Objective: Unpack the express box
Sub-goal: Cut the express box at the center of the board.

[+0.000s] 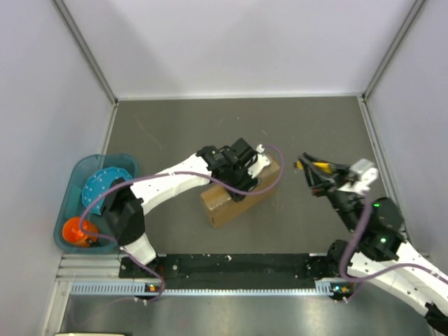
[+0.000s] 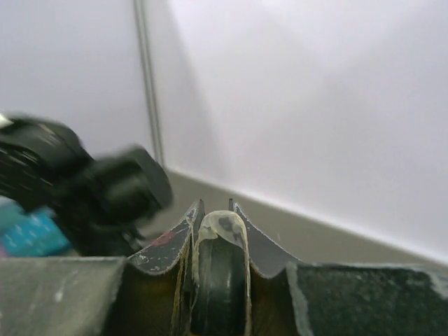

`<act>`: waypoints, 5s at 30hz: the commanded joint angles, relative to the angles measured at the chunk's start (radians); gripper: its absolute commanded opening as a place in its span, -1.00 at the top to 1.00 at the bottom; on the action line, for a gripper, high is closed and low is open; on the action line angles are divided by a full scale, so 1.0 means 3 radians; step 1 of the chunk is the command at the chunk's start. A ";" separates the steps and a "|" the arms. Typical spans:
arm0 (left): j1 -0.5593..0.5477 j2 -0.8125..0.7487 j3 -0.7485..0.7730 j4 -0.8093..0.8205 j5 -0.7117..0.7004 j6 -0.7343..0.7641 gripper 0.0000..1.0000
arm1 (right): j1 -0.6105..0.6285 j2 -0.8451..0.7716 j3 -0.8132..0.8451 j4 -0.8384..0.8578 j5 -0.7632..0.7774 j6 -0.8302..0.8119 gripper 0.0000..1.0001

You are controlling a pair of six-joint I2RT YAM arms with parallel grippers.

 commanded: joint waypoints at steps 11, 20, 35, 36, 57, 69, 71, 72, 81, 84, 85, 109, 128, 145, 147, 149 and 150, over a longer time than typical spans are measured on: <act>0.0330 0.0663 0.0540 0.0188 -0.1198 0.0009 1.00 | 0.0079 0.0463 0.0625 -0.0492 -0.2171 0.0500 1.00; 0.0340 0.1175 0.0944 -0.0117 -0.1465 -0.0189 1.00 | 0.0800 0.1317 0.0457 0.0500 -0.1450 -0.0446 1.00; 0.0340 0.1170 0.0704 -0.0169 -0.1163 -0.0323 1.00 | 0.0815 0.2549 0.0334 0.2091 -0.1404 -0.0753 1.00; 0.0340 0.1175 0.0694 -0.0174 -0.1143 -0.0333 1.00 | 0.0815 0.2586 0.0334 0.2132 -0.1404 -0.0783 1.00; 0.0340 0.1078 0.0541 -0.0143 -0.1020 -0.0297 1.00 | 0.0678 0.3092 0.0201 0.2643 -0.1440 -0.0677 1.00; 0.0340 0.1073 0.0495 -0.0154 -0.0994 -0.0272 1.00 | 0.0478 0.3230 0.0180 0.2833 -0.1665 -0.0380 1.00; 0.0340 0.1083 0.0500 -0.0159 -0.0989 -0.0267 1.00 | 0.0468 0.3276 0.0200 0.2848 -0.1701 -0.0349 1.00; 0.0340 0.1088 0.0500 -0.0154 -0.0989 -0.0267 1.00 | 0.0458 0.3296 0.0206 0.2853 -0.1721 -0.0344 1.00; 0.0340 0.1094 0.0484 -0.0169 -0.0964 -0.0267 1.00 | 0.0396 0.3409 0.0211 0.2991 -0.1716 -0.0318 1.00; 0.0340 0.1104 0.0459 -0.0164 -0.0964 -0.0267 1.00 | 0.0391 0.3343 0.0226 0.2956 -0.1721 -0.0344 1.00; 0.0340 0.1109 0.0459 -0.0164 -0.0958 -0.0267 1.00 | 0.0386 0.3333 0.0226 0.2960 -0.1721 -0.0354 1.00; 0.0335 0.1104 0.0464 -0.0154 -0.0907 -0.0277 1.00 | 0.0360 0.3389 0.0308 0.3032 -0.1716 -0.0359 1.00; 0.0340 0.1083 0.0433 -0.0143 -0.0892 -0.0272 1.00 | 0.0325 0.3552 0.0298 0.3099 -0.1757 -0.0190 1.00; 0.0330 0.1078 0.0428 -0.0149 -0.0882 -0.0267 1.00 | 0.0227 0.3792 0.0129 0.3257 -0.1430 -0.0150 1.00; 0.0330 0.1078 0.0428 -0.0149 -0.0887 -0.0267 1.00 | 0.0227 0.3798 0.0094 0.3252 -0.1410 -0.0144 1.00; 0.0330 0.1078 0.0423 -0.0149 -0.0892 -0.0266 1.00 | 0.0227 0.3757 0.0068 0.3232 -0.1399 -0.0139 1.00; 0.0330 0.1078 0.0428 -0.0149 -0.0892 -0.0267 1.00 | 0.0227 0.3732 0.0037 0.3171 -0.1394 -0.0134 1.00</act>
